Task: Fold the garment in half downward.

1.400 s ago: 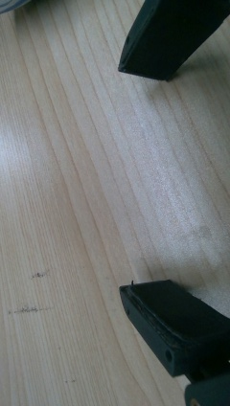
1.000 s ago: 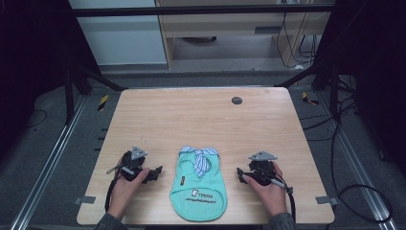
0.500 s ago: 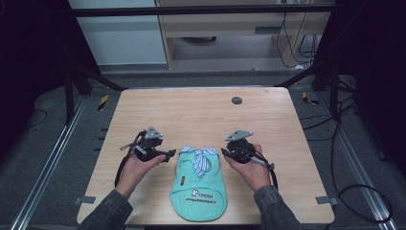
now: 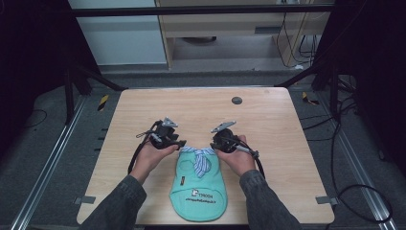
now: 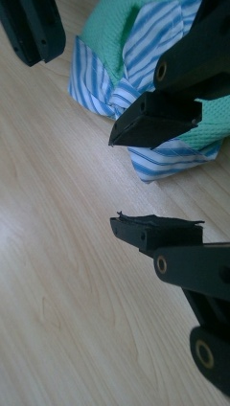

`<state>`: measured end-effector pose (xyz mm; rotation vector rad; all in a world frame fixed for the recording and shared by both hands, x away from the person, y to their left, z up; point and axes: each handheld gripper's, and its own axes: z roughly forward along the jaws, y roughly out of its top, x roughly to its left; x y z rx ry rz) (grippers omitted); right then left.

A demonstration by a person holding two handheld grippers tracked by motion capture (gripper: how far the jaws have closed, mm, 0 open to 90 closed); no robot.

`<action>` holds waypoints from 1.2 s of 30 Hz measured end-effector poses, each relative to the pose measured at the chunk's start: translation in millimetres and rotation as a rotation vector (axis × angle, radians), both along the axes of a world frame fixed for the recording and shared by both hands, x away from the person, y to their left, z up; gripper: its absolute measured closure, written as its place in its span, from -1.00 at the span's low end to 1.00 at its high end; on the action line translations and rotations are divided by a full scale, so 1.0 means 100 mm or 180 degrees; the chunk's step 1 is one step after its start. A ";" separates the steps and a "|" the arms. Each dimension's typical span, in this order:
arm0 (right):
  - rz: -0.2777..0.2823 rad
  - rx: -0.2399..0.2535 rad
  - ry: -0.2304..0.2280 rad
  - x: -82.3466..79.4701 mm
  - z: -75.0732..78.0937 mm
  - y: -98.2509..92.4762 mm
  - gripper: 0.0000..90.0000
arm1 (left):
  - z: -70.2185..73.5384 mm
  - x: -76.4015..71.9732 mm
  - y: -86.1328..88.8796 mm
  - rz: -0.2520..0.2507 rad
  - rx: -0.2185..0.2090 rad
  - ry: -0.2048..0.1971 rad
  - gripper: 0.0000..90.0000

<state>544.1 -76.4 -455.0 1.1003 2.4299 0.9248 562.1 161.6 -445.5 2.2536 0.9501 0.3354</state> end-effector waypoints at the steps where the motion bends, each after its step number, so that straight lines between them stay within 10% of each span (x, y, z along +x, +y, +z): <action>1: -0.0012 -0.0005 0.0025 0.01 -0.01 0.01 0.68 | -0.03 0.01 -0.02 -0.0021 0.0035 0.0016 0.21; 36: -0.0070 -0.0113 0.0517 0.14 -0.27 0.08 0.35 | -0.32 0.04 -0.07 -0.0162 0.0355 0.0445 0.26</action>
